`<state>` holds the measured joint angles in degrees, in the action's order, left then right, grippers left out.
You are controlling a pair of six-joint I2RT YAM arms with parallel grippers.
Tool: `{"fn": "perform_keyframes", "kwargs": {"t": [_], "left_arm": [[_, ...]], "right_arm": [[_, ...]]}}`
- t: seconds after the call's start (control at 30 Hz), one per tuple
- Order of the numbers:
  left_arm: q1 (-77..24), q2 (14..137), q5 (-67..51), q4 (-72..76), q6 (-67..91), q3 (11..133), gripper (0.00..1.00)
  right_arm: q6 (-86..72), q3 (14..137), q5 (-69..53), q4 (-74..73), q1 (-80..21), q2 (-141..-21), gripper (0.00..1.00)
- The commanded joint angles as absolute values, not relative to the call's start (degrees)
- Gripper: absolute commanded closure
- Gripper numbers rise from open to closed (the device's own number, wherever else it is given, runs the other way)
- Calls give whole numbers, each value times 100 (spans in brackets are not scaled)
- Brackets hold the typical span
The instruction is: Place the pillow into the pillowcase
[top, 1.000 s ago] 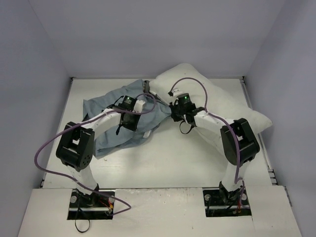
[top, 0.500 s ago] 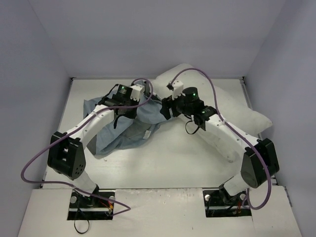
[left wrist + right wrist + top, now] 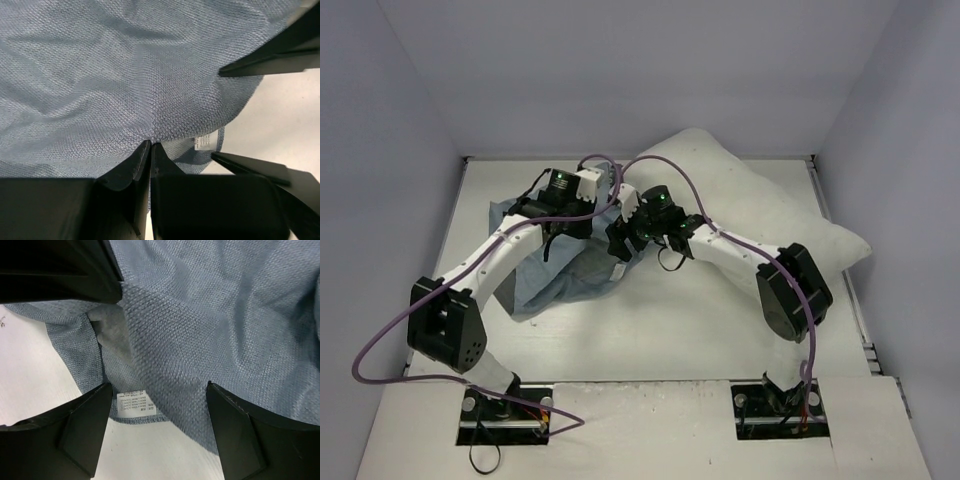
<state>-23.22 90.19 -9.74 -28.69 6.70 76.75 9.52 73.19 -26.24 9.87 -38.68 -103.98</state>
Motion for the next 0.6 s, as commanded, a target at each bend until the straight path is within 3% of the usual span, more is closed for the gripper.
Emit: {"fn": "perform_keyframes", "kwargs": {"t": [0.0, 0.2, 0.3, 0.4, 0.43, 0.53, 0.57], "left_arm": [[-2268, 8622, -1195, -2733, 764, 7664, 100], [-2224, 8473, -1529, -2725, 844, 7524, 100], [-2197, 8324, -1599, -2733, 826, 7453, 100], [-2127, 8244, -1722, -2725, 835, 7392, 100], [-2118, 8227, -1731, -2716, 835, 7374, 100], [-2083, 8165, -1740, -2725, 809, 7313, 100], [-2066, 8156, -1749, -2716, 809, 7286, 100]], "right_arm": [[1002, 7664, -3006, 1714, -3902, -10371, 28], [984, 7875, -2874, 1863, -3929, -10731, 29], [932, 8024, -2848, 1925, -3929, -10898, 35], [888, 8226, -2927, 1942, -3929, -11065, 49], [888, 8270, -2935, 1942, -3929, -11100, 68], [862, 8402, -2953, 1942, -3920, -11092, 100], [861, 8411, -2962, 1934, -3911, -11074, 100]]}}
